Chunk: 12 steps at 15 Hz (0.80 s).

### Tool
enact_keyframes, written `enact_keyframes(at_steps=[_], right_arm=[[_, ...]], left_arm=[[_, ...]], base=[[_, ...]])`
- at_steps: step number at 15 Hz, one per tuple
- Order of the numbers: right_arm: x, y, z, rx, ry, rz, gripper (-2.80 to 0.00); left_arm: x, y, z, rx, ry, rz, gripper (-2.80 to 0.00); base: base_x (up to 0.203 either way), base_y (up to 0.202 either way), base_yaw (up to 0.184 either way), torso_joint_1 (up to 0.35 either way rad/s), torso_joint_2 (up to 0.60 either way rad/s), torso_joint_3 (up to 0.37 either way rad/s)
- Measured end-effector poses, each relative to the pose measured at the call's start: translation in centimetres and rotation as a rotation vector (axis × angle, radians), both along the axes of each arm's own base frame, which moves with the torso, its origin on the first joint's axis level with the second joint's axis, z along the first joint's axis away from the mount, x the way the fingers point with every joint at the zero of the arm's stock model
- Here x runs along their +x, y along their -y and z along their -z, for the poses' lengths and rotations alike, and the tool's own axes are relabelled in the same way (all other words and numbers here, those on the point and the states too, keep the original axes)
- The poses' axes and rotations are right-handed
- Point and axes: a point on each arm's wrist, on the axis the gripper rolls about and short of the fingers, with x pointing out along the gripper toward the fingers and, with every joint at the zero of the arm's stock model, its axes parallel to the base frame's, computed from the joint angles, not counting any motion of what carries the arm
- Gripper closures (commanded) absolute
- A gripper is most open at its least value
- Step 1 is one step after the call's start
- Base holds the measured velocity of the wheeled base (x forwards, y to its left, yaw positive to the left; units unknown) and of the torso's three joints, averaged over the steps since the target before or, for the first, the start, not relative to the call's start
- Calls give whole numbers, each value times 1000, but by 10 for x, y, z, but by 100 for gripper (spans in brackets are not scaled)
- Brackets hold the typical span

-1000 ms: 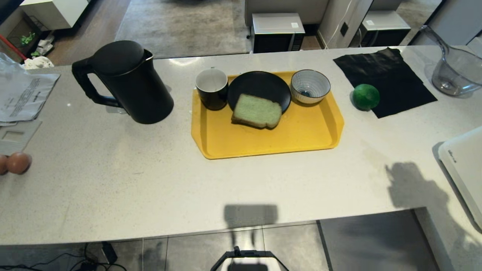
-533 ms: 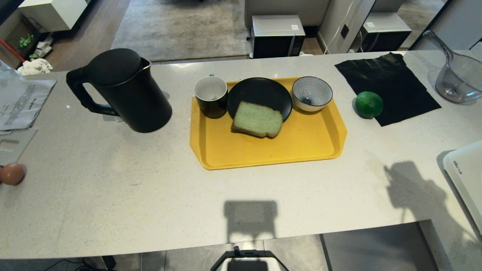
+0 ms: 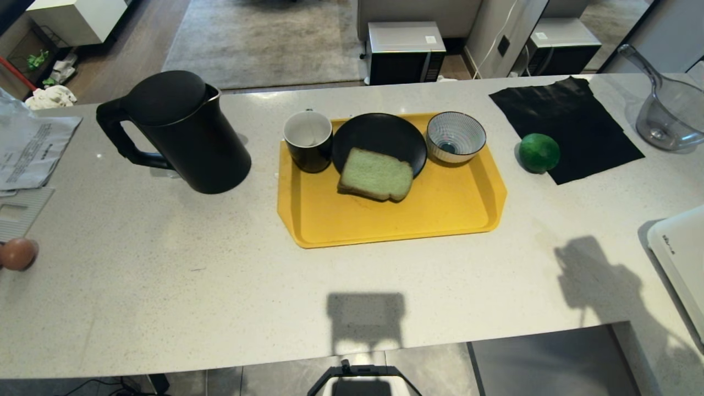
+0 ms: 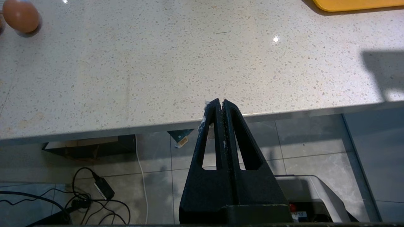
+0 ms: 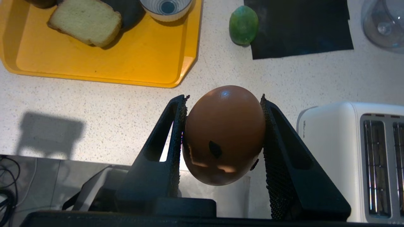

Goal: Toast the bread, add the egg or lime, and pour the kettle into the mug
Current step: Put the egg in the bowl

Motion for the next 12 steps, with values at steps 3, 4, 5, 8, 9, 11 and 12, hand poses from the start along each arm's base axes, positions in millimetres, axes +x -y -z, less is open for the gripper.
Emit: enact_keyframes(at_steps=[3, 4, 5, 8, 9, 11, 12], right_arm=[[-1, 0, 5, 7, -13, 6, 0], [-1, 0, 6, 6, -14, -3, 0], [0, -1, 6, 4, -15, -8, 0], [1, -2, 6, 0, -20, -14, 0], [2, -2, 6, -1, -22, -15, 0], [3, -3, 7, -3, -26, -15, 0], [3, -3, 7, -4, -28, -15, 0]], left_arm=[[0, 0, 0, 5, 1, -1, 0], [0, 0, 0, 5, 1, -1, 0], [0, 0, 0, 4, 1, -1, 0], [0, 0, 0, 3, 1, -1, 0], [0, 0, 0, 4, 1, -1, 0], [0, 0, 0, 3, 0, -1, 0], [0, 0, 0, 3, 1, -1, 0]], base=[[0, 0, 0, 0, 0, 0], [0, 0, 0, 0, 0, 0], [0, 0, 0, 0, 0, 0], [0, 0, 0, 0, 0, 0], [0, 0, 0, 0, 0, 0], [0, 0, 0, 0, 0, 0], [0, 0, 0, 0, 0, 0]])
